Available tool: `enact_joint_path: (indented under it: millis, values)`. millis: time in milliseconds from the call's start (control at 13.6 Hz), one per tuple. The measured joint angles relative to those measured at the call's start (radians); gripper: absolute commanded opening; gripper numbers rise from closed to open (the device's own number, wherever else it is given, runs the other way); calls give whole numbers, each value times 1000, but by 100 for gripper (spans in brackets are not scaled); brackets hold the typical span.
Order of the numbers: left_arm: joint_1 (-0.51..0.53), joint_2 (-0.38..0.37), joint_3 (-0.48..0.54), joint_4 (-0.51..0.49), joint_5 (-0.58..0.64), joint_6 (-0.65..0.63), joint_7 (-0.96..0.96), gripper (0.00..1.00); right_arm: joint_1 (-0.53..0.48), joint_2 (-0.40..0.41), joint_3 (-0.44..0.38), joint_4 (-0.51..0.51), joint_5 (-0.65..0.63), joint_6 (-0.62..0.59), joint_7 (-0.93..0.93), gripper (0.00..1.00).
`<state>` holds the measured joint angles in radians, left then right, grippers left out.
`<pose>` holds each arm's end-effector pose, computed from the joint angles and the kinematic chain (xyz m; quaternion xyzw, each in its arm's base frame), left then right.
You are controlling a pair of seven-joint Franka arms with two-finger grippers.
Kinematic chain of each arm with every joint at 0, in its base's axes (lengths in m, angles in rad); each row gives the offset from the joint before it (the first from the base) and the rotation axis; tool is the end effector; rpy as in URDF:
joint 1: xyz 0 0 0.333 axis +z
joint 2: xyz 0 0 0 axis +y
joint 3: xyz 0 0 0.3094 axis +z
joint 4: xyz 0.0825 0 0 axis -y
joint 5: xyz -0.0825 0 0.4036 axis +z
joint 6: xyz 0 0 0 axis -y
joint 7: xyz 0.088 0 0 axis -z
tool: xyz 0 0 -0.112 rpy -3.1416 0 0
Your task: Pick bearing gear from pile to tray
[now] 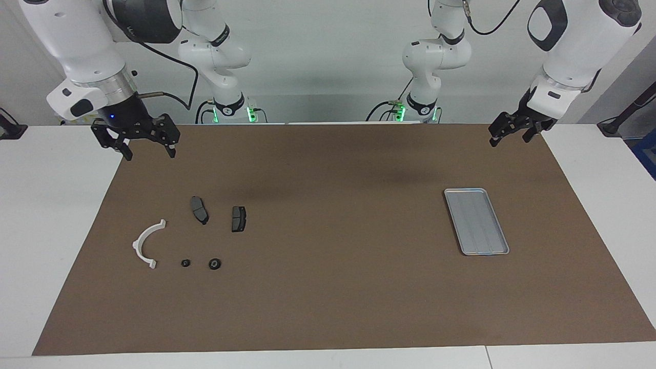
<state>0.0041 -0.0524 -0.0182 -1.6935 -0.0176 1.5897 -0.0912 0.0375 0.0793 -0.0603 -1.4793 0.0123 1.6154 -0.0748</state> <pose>0.5566 -0.0100 0.5839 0.9989 0.0389 -0.0261 0.0070 0.6034 -0.0110 0.6156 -0.9992 -0.0260 -0.0286 0.0024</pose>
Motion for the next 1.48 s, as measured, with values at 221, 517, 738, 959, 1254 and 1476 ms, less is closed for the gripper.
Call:
enact_joint_path:
  millis: [221,517,738,959,1254,1476]
  values:
    - [0,0,0,0,0,0,0,100,1,0,0,0,0,0,0,100]
    - [0,0,0,0,0,0,0,100,1,0,0,0,0,0,0,100]
    - [0,0,0,0,0,0,0,100,1,0,0,-1,0,-1,0,100]
    - [0,0,0,0,0,0,0,100,1,16,1,-3,0,-2,0,100]
    - [0,0,0,0,0,0,0,100,7,97,10,-5,0,22,3,100]
    - [0,0,0,0,0,0,0,100,19,181,38,-4,0,116,48,100]
